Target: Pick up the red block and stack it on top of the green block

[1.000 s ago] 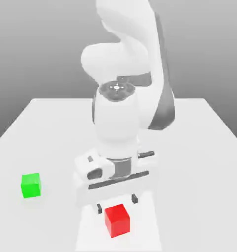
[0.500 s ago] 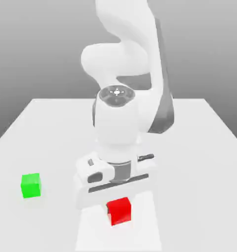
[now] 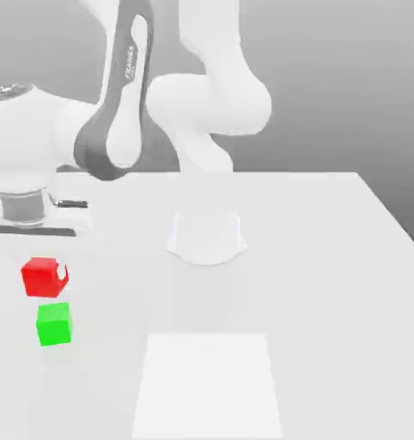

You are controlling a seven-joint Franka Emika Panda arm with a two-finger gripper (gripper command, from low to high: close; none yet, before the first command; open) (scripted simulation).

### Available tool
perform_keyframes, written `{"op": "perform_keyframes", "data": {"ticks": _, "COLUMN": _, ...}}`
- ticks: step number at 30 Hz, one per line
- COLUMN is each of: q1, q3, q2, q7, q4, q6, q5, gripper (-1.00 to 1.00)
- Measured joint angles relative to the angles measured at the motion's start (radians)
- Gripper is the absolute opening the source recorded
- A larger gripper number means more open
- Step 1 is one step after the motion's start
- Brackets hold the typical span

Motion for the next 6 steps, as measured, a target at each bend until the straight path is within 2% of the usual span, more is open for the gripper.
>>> {"op": "perform_keyframes", "data": {"ticks": 2, "q1": -0.01, "q3": 0.024, "q2": 0.06, "q7": -0.047, "q4": 0.002, "q6": 0.053, "q5": 0.065, "gripper": -1.0}}
{"op": "perform_keyframes", "data": {"ticks": 3, "q1": -0.023, "q3": 0.042, "q2": 0.091, "q7": -0.07, "q4": 0.003, "q6": 0.08, "q5": 0.097, "gripper": 1.0}}
{"op": "perform_keyframes", "data": {"ticks": 6, "q1": -0.023, "q3": 0.042, "q2": 0.091, "q7": -0.07, "q4": 0.003, "q6": 0.08, "q5": 0.097, "gripper": 1.0}}
